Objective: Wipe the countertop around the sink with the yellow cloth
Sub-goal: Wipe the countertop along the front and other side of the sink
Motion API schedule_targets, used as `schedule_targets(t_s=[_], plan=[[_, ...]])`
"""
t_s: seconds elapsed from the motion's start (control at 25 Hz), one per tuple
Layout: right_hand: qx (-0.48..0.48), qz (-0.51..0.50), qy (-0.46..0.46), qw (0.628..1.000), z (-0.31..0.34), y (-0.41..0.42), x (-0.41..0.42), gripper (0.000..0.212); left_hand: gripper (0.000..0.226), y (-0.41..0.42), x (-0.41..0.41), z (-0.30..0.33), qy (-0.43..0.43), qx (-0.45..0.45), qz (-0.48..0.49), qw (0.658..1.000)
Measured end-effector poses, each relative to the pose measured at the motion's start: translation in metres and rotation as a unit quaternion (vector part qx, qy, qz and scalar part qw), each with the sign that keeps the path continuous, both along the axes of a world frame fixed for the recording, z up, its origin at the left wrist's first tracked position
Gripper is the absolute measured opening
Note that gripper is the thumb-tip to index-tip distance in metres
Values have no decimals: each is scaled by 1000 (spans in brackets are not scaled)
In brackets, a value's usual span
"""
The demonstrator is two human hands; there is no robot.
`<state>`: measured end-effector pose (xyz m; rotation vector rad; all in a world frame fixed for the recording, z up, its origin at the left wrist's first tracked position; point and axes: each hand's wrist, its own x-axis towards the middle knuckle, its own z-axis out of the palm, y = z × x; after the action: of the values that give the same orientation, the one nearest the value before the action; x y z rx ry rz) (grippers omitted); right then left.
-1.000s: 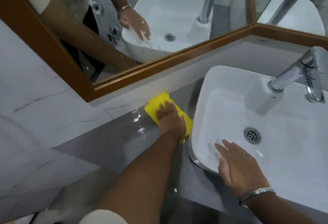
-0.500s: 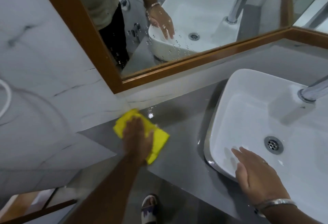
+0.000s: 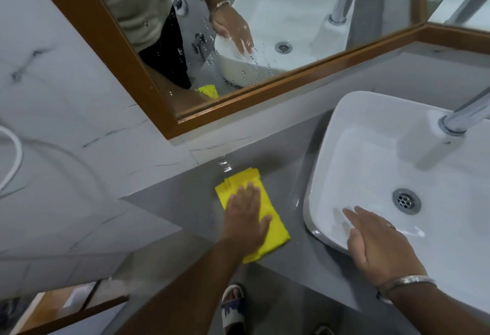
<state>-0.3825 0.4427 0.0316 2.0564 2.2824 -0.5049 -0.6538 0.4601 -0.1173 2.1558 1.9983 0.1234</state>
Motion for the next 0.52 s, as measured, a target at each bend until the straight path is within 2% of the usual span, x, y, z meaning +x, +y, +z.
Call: schedule_targets(t_s=[0.08, 0.16, 0.24, 0.32, 0.44, 0.52], plan=[[5, 2, 7, 1000, 1, 2, 0, 58, 73, 1, -51, 5, -10, 23, 137, 990], [-4, 7, -1, 1000, -1, 3, 1, 59, 74, -1, -103, 17, 2, -6, 291, 957], [-9, 4, -14, 1000, -3, 3, 1, 62, 74, 4, -104, 25, -7, -31, 348, 937], [-9, -4, -18, 1000, -4, 2, 3, 63, 72, 4, -40, 25, -42, -28, 327, 944], [-11, -5, -20, 1000, -4, 2, 2, 65, 77, -18, 85, 24, -57, -39, 215, 974], [-11, -10, -13, 1000, -5, 3, 1, 66, 77, -33, 142, 30, -78, -87, 181, 976]])
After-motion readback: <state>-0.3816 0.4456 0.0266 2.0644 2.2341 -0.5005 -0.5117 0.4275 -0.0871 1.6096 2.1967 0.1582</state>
